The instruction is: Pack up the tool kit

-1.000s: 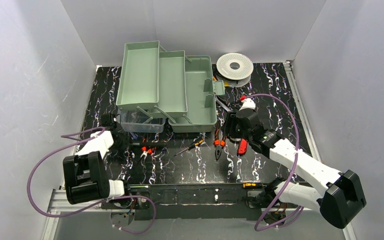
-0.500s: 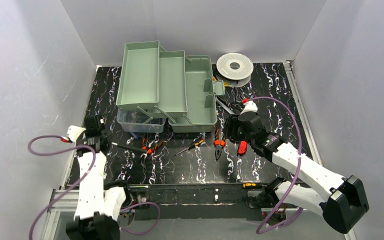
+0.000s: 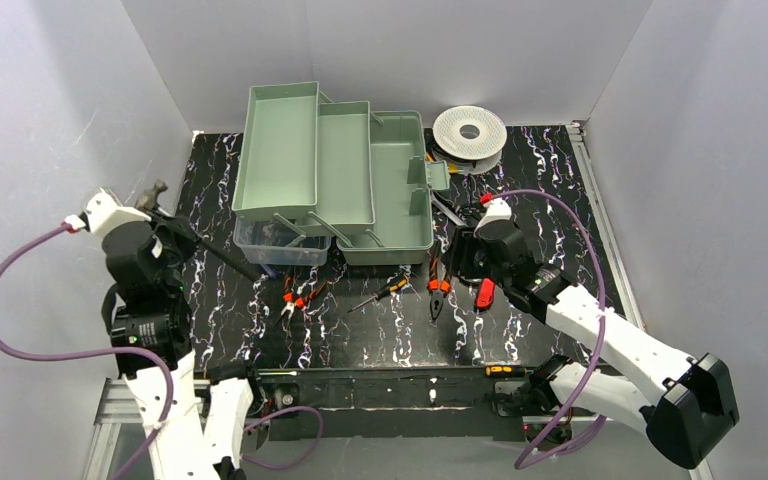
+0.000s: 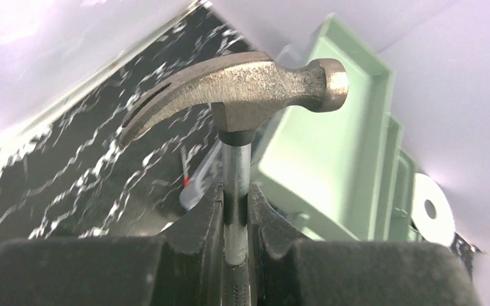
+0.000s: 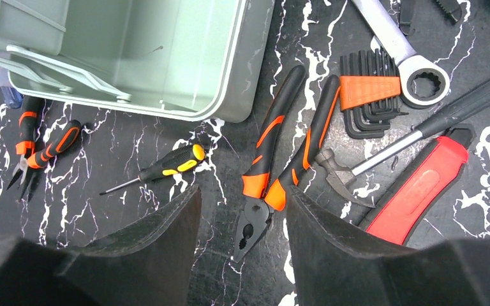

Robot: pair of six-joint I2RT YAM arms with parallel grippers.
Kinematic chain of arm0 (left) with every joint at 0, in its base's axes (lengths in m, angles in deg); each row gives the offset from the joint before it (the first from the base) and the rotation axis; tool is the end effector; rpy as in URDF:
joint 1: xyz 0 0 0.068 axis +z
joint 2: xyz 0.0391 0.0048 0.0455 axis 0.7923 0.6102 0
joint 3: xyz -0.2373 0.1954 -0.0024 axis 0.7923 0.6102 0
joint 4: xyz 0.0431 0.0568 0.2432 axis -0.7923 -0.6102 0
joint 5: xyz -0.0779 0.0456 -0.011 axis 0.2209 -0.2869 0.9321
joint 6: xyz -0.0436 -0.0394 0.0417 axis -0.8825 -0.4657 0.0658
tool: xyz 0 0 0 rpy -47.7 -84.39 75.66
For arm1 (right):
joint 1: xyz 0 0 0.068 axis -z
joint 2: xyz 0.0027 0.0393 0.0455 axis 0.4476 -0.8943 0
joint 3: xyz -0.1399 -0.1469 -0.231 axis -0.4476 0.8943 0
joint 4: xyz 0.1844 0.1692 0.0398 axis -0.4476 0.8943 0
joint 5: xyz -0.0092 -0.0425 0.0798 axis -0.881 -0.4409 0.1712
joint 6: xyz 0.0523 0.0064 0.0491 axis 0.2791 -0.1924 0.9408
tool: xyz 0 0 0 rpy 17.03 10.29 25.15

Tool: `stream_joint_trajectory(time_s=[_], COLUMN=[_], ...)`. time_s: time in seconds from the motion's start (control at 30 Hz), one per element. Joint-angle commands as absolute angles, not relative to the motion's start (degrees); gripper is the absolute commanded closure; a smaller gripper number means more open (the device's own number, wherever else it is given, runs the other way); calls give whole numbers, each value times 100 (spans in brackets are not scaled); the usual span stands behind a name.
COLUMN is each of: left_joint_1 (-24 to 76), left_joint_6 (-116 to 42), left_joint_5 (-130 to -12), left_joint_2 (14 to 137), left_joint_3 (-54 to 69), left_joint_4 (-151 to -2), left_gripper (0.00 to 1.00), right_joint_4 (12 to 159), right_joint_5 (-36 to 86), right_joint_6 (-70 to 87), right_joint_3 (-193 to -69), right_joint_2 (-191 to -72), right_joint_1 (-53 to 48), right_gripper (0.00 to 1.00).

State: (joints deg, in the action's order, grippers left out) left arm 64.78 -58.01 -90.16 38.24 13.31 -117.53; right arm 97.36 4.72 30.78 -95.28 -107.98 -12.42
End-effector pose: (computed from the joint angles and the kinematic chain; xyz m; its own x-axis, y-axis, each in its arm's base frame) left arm 0.0880 0.0306 0.4392 0.0644 -0.5332 -0.8436 -0.4207 0.7520 -0.5074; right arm 0.1769 0.1267 0.2864 -0.5669 0.1555 -0.8090 -0.2184 0.9185 0.3296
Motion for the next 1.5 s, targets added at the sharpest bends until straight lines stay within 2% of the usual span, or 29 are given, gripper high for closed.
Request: stream_joint_trajectory(time_s=[0.0,0.2,0.3,0.53,0.73,0.83,1.13,1.33,1.47], left_joint_1=[6419,6364,6056,4364,2666,2156,1848,1847,1847], left_joint_6=[-4990,-5530,-5751,-5470,-4882,-4745,-4186,-4858,-4933], left_joint_5=[-7731,-5661,-5357,-5936,-7097,-7327,-7615,-7558,-7844], left_joint_2=[4282,5359,5777,6776,7611,8250,9872,10588,11118], left_joint_3=[433,-493,-910,-1724,-2102,-2289,-3002,-3094,-3455], left_joint_4=[-11241,-10897,-10798,-10798,-10660,-10545,-10396,-9744,-9911], left_gripper=[100,100,100,100,100,100,100,100,100], right_joint_4=[9595,9599,9686,9667,9698,9817,10056,10038,10108], right_joint_5=[472,436,412,330,237,-19,-641,-696,-740], right_joint_6=[2870,2820,2820,2867,2946,3096,3313,3406,3422], right_joint_3=[-9793,-9846,-9911,-9946,-9952,-9955,-9714,-9461,-9453], right_joint_2=[-10576,-10560,-10531,-10449,-10470,-10489,-10026,-9742,-9736], right_joint_1=[-1238,-1232,-1240,-1232,-1235,-1233,-1234,-1228,-1235], right_gripper=[42,42,42,42,42,42,43,44,44])
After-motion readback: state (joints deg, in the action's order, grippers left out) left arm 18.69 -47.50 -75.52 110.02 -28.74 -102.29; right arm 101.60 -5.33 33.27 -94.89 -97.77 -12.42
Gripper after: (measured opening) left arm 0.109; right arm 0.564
